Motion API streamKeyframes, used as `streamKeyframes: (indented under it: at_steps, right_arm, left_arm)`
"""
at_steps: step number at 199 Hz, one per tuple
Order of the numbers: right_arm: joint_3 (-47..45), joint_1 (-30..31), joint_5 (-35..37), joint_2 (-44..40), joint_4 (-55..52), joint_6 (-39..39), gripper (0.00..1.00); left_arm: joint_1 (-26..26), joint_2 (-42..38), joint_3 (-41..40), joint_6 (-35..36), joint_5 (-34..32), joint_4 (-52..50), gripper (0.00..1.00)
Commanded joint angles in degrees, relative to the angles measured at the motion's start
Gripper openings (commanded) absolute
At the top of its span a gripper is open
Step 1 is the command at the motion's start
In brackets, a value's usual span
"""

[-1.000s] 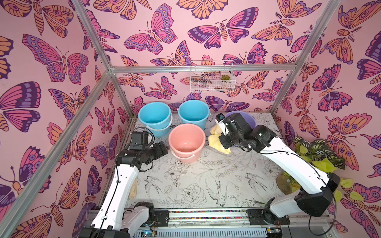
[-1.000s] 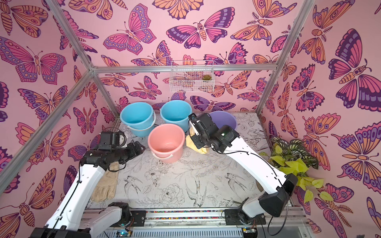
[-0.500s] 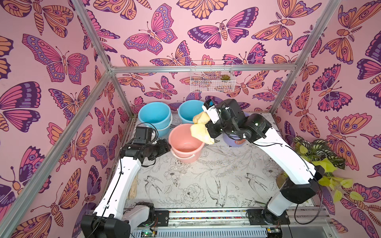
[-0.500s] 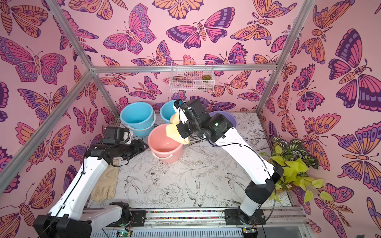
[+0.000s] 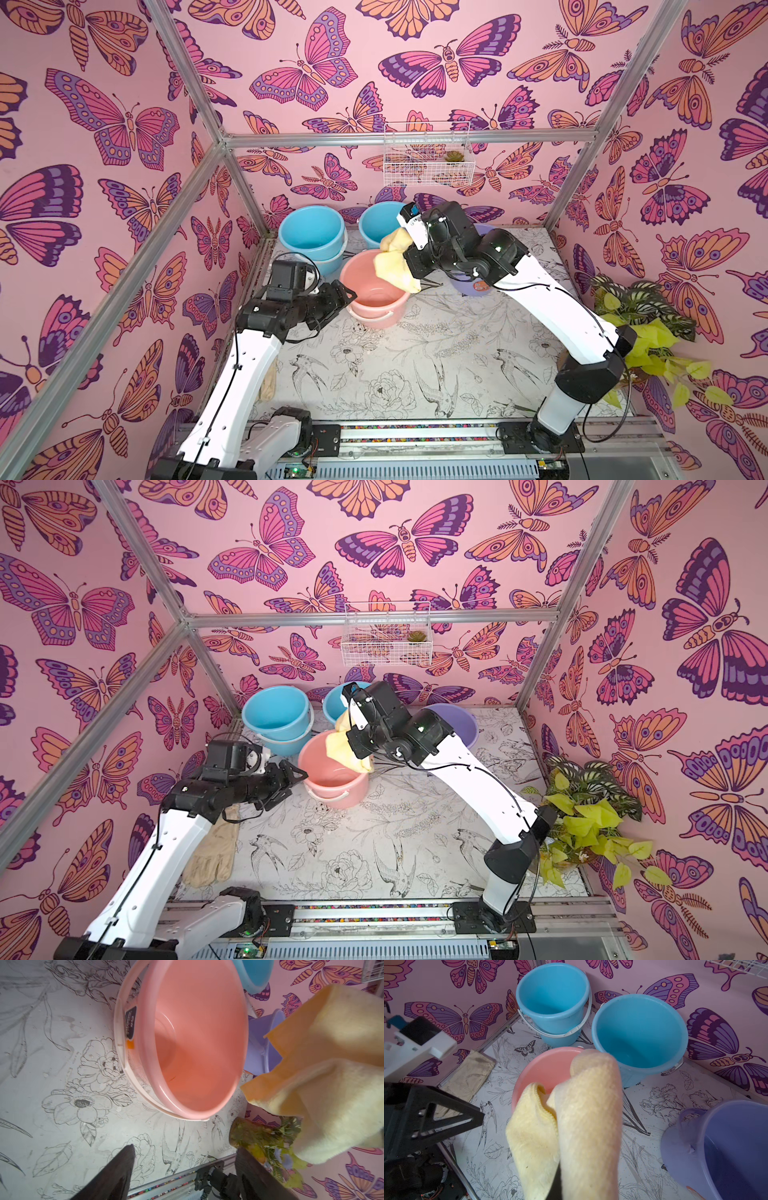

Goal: Wipe the inside of the bucket with a cloth
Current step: Pick up the bucket from the center of the board.

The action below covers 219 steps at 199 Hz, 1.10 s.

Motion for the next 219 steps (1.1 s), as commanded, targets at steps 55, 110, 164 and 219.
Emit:
streamKeyframes:
  at_steps: [55,110,164,219]
  right_arm:
    - [5.4,0.5,2.5,2.7,1.4,2.4,0.00]
    - [8.7,0.5,2.3,4.6,0.6,1.8,0.00]
    - [8.1,0.5,3.1,4.6,0.6,1.6,0.00]
    - [7.9,0.5,3.7,4.4,0.4,0.3,0.00]
  left_arm:
    - [-0.1,-3.1,-2.2,-4.6,5.8,-3.1,0.92]
    - [3.4,-2.2,-10.9,-9.9,17.0,8.1,0.92]
    - [5.5,-2.2,-7.1,-4.4,14.1,7.9,0.87]
    - [7.3,10.0,2.6,10.3,8.5,3.6,0.78]
